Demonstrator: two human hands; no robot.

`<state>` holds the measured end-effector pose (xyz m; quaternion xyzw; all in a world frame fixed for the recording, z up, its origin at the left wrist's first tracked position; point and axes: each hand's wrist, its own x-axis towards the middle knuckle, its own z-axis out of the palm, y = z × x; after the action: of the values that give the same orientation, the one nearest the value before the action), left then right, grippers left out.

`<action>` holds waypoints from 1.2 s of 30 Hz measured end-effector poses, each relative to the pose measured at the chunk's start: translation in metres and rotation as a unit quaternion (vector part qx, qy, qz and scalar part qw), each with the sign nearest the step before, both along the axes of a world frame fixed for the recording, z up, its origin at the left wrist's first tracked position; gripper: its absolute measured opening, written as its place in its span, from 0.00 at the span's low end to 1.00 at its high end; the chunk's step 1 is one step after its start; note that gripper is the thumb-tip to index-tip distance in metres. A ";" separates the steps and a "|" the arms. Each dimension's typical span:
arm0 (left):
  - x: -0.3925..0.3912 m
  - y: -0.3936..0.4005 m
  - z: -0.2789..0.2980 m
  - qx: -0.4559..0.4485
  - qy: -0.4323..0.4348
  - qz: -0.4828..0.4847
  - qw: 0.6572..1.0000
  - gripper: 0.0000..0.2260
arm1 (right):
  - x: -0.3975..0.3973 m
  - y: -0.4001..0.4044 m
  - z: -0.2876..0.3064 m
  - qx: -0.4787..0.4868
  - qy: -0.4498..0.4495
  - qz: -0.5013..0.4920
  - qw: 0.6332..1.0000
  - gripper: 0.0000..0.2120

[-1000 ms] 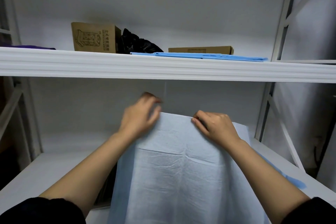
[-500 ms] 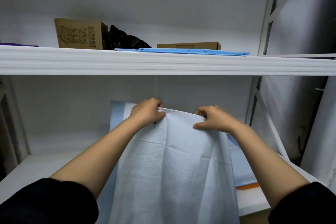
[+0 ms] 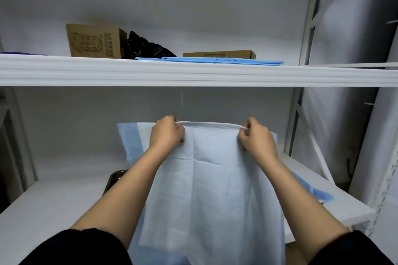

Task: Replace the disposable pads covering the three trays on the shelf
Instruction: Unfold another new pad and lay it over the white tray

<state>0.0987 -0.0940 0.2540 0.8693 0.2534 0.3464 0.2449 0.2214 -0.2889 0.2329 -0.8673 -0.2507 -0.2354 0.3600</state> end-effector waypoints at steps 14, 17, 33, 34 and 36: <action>-0.047 -0.051 0.001 0.098 -0.344 0.048 0.932 0.04 | -0.053 -0.016 0.000 0.344 -0.123 0.090 0.927 0.06; -0.055 -0.057 0.006 0.134 -0.378 0.034 0.915 0.06 | -0.062 -0.016 0.006 0.383 -0.140 0.105 0.907 0.06; -0.062 -0.033 0.006 0.279 -0.427 -0.001 0.861 0.11 | -0.062 -0.004 0.021 0.426 -0.262 0.167 0.850 0.14; -0.059 -0.029 0.003 0.288 -0.417 -0.003 0.862 0.13 | -0.057 -0.001 0.018 0.408 -0.269 0.172 0.856 0.11; -0.052 -0.023 -0.005 0.298 -0.391 -0.002 0.871 0.14 | -0.048 0.006 0.012 0.379 -0.266 0.172 0.870 0.05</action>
<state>0.0463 -0.1166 0.2486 0.6954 0.0200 0.7163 0.0545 0.1736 -0.2830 0.2449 -0.5122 -0.3735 -0.4684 0.6154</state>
